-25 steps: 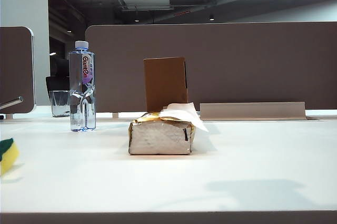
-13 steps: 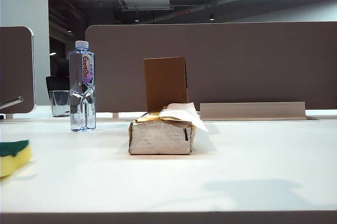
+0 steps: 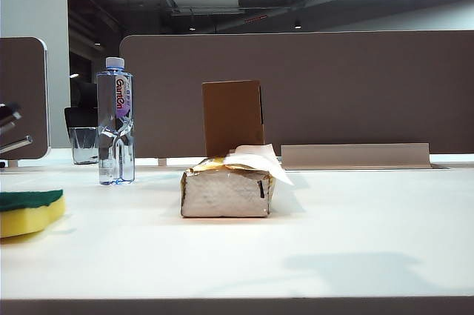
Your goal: Move the sponge from right to left to wipe the table, avoiding obstacles on the table, and finally reaching the bottle of mineral water.
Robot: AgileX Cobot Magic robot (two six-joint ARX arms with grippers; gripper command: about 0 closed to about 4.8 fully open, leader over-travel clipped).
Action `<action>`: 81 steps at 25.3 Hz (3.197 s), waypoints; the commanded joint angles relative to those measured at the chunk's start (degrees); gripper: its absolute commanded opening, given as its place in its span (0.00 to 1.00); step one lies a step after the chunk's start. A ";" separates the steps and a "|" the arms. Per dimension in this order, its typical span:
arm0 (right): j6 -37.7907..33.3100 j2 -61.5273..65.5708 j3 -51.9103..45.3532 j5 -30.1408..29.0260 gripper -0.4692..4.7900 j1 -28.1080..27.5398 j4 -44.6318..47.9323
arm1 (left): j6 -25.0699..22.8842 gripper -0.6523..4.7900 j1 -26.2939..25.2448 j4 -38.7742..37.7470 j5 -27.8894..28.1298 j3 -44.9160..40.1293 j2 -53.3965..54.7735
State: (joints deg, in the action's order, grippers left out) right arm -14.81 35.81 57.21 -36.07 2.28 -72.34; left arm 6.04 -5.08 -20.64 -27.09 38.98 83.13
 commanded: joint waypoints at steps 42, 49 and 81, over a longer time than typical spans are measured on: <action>-3.19 -0.09 0.24 -6.47 0.58 0.00 3.69 | -0.83 0.11 0.46 -0.48 -0.11 32.37 29.77; -3.41 -0.09 0.24 -7.80 0.58 0.00 3.69 | 0.48 0.11 0.48 -0.59 0.04 38.84 33.29; -3.45 -1.18 0.24 -7.80 0.58 0.02 3.19 | 1.27 0.48 0.35 -3.50 -2.73 39.93 31.63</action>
State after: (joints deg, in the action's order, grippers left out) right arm -18.20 34.87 57.21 -43.38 2.28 -69.47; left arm 7.49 -4.71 -23.73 -30.09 78.89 115.55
